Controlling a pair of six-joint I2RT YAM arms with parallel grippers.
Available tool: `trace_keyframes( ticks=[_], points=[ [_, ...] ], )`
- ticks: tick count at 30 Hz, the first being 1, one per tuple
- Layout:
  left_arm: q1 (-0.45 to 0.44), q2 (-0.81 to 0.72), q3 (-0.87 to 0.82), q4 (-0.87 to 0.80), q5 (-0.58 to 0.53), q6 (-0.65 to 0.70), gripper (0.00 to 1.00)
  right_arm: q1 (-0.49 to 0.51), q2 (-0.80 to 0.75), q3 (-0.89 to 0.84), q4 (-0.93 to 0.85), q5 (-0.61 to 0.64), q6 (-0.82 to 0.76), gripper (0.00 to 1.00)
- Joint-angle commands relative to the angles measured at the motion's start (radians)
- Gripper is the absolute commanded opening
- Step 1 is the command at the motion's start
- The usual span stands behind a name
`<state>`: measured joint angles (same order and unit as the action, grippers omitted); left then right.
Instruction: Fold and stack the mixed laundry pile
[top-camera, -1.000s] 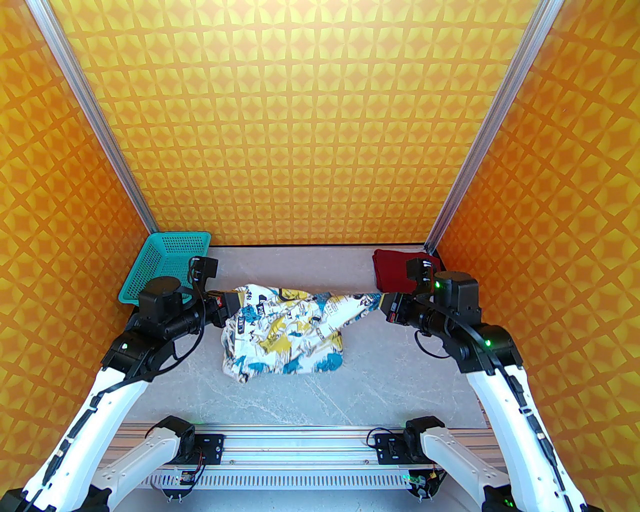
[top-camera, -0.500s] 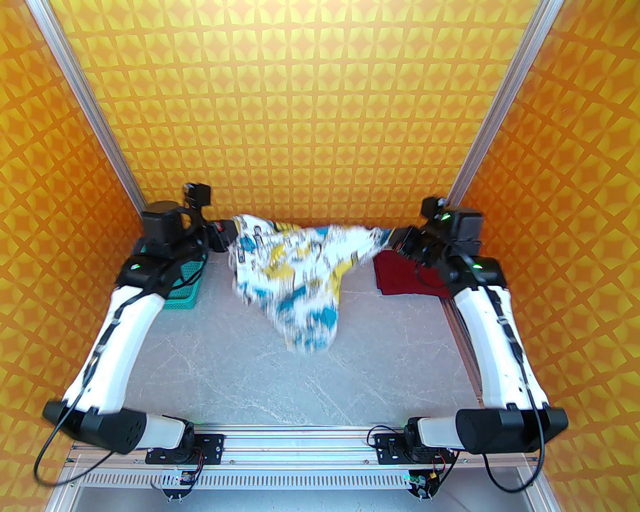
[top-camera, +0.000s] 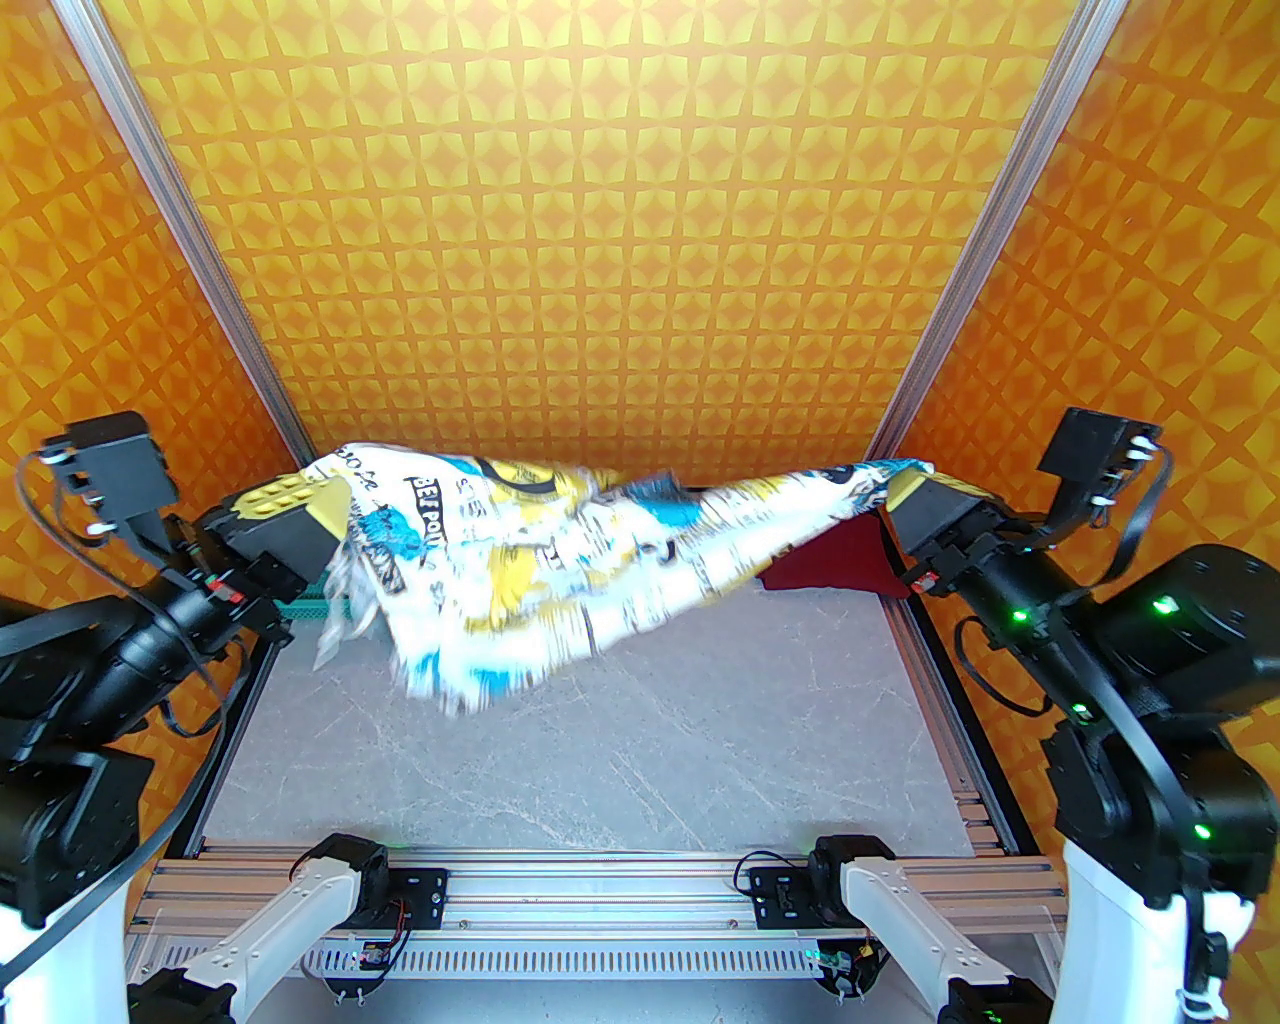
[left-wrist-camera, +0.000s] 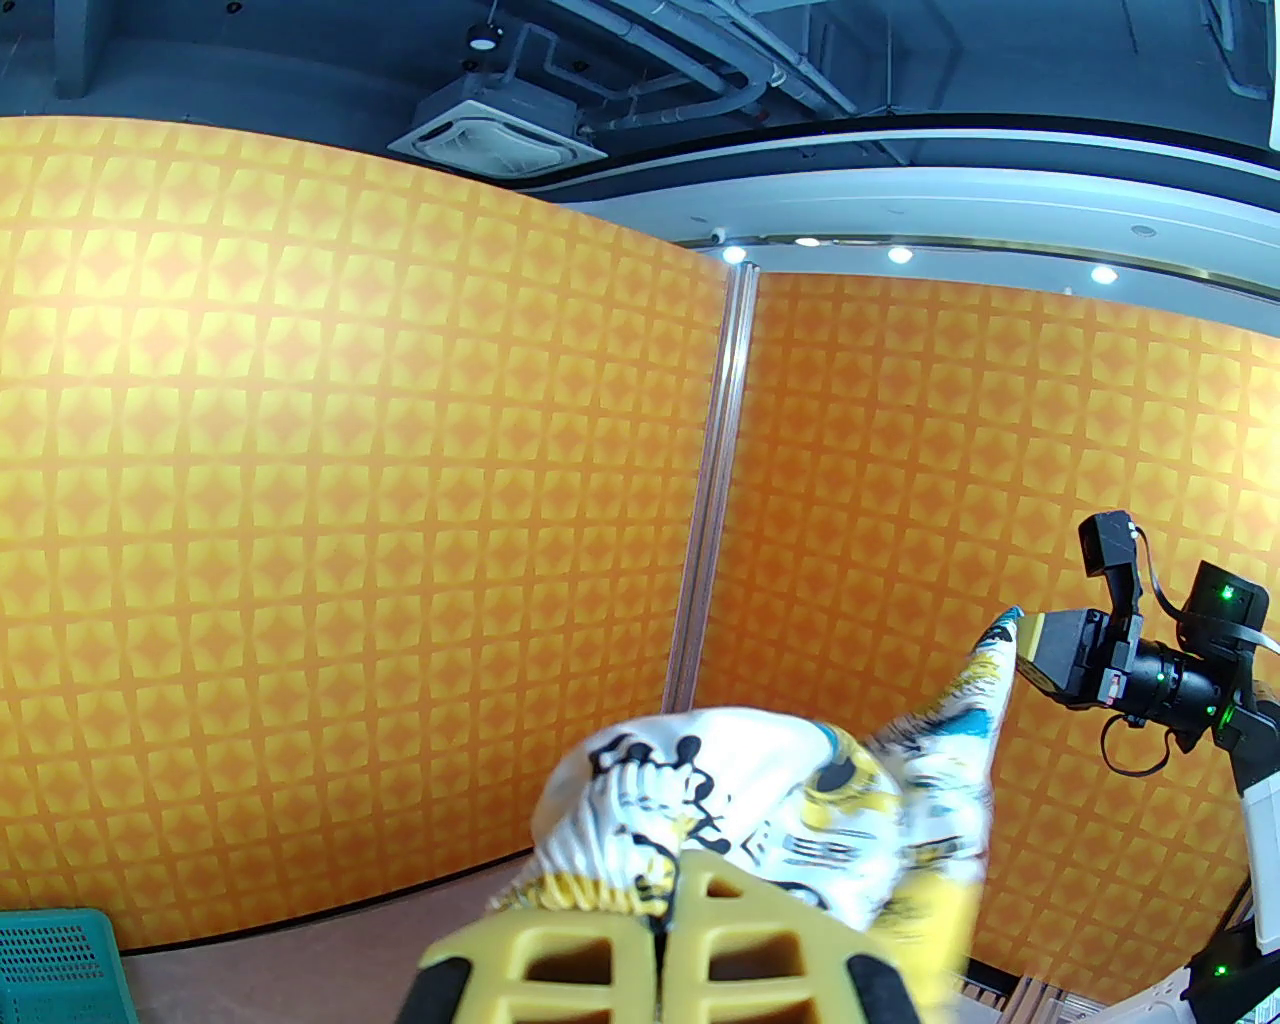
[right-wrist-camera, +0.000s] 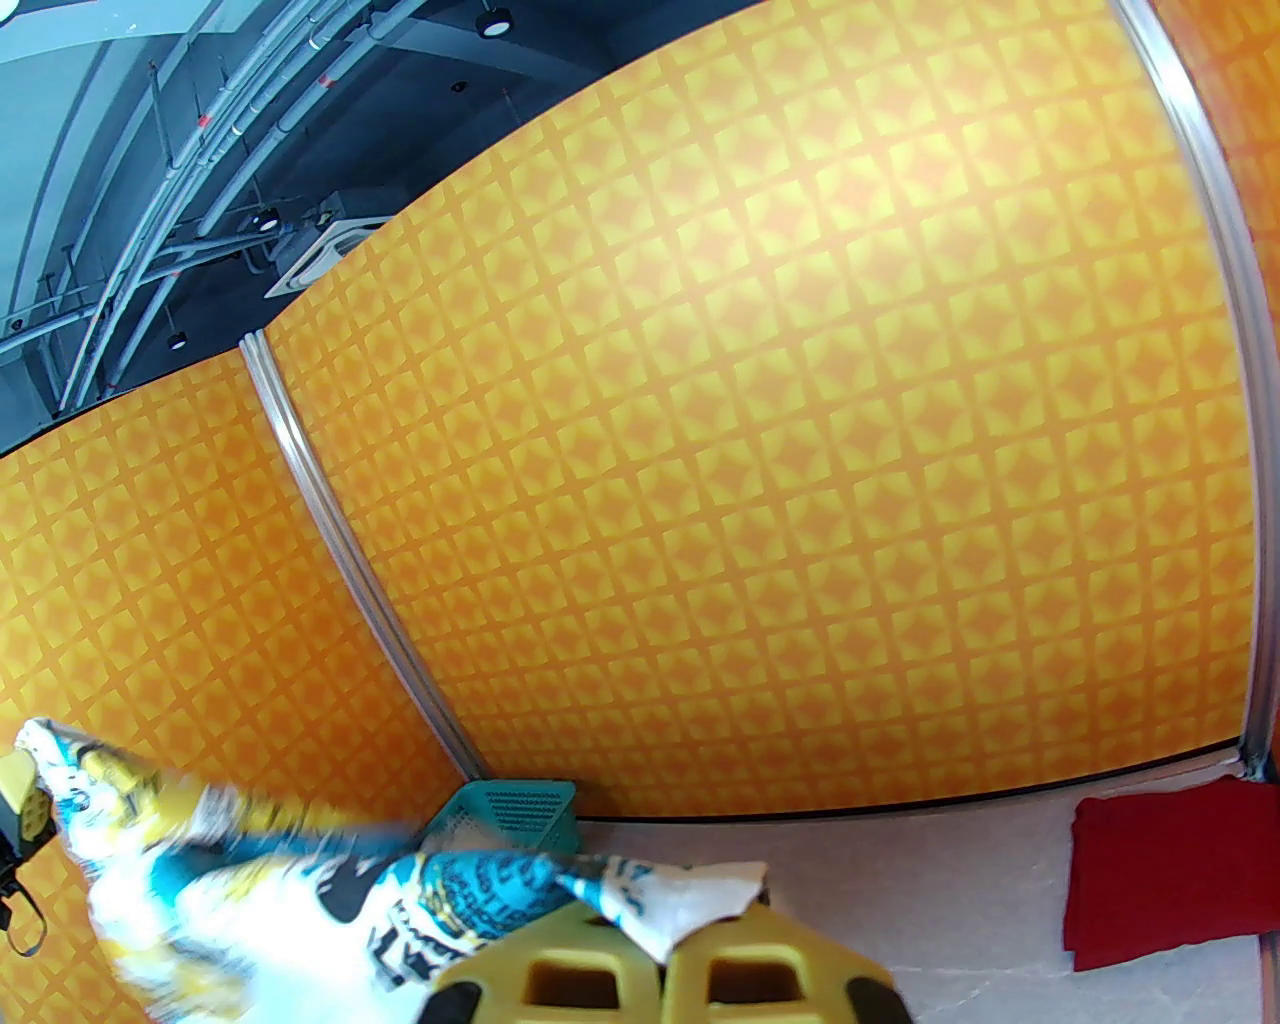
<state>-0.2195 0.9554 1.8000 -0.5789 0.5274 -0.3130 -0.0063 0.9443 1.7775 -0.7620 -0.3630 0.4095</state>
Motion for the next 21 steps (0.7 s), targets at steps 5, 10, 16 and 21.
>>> trace_keyframes(
  ticks=[5, 10, 16, 21],
  points=[
    [0.017, 0.284, -0.228, 0.052, -0.015, -0.017, 0.01, 0.0, 0.229, -0.307, 0.166, -0.006, 0.072, 0.0],
    [0.08, 0.504, -0.451, 0.29, -0.031, -0.07, 0.28, -0.001, 0.463, -0.506, 0.408, -0.008, 0.12, 0.37],
    [0.095, 0.645, -0.561, 0.36, -0.037, -0.08, 0.63, 0.0, 0.609, -0.537, 0.256, 0.04, 0.053, 0.67],
    [0.068, 0.556, -0.721, 0.269, -0.059, -0.072, 0.69, 0.033, 0.466, -0.716, 0.179, 0.059, 0.023, 0.68]
  ],
)
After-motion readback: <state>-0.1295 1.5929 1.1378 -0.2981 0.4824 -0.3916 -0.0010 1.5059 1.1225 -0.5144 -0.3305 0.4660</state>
